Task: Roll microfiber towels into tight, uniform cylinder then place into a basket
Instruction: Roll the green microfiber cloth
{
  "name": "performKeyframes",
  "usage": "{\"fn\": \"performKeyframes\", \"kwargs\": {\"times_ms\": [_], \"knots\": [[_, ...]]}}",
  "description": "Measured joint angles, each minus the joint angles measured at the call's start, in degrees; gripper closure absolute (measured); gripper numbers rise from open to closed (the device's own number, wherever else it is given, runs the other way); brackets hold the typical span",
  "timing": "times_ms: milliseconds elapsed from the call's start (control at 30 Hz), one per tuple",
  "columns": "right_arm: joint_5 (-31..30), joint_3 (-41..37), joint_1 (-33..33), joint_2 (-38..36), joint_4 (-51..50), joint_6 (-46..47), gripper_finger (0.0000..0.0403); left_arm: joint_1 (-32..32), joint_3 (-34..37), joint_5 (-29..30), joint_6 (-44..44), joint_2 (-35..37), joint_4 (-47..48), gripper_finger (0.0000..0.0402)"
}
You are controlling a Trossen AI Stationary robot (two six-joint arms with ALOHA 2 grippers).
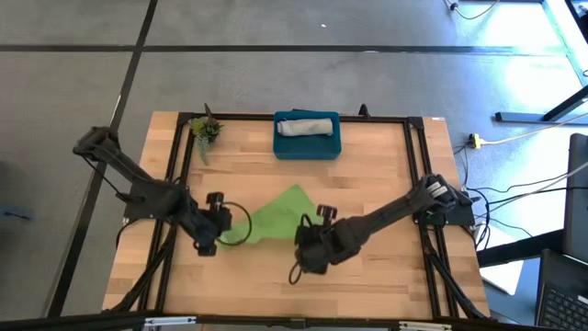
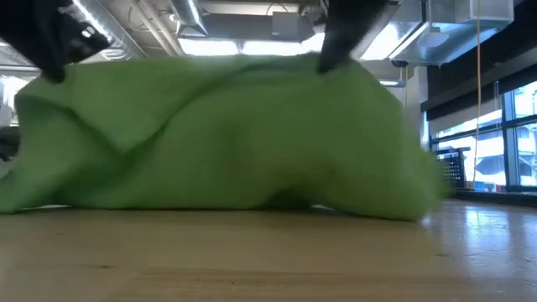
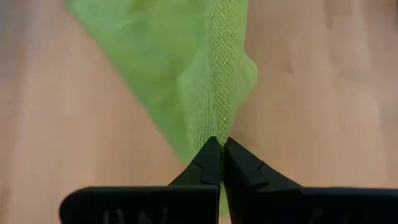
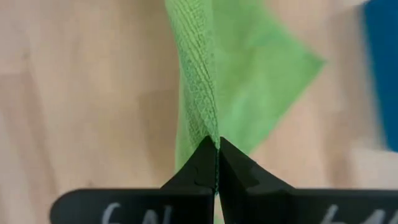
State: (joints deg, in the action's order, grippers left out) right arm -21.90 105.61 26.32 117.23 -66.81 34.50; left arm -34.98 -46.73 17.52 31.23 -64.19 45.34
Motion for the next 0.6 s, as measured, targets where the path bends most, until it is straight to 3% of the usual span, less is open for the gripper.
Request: {"fn": "performKeyframes", "kwargs": {"times_ms": [300,600], "knots": [[6.4,-10.4,3.2,0.0,16.9,0.1,0.0398,-5.6,4.2,-4.0,2.1,-7.9,-13.9,0.0401],[7.0,-12.5,5.1,0.0,18.2,5.8,0.0391,-8.8,4.1,-5.2,3.2,-17.2,-22.6,0.0401]]}}
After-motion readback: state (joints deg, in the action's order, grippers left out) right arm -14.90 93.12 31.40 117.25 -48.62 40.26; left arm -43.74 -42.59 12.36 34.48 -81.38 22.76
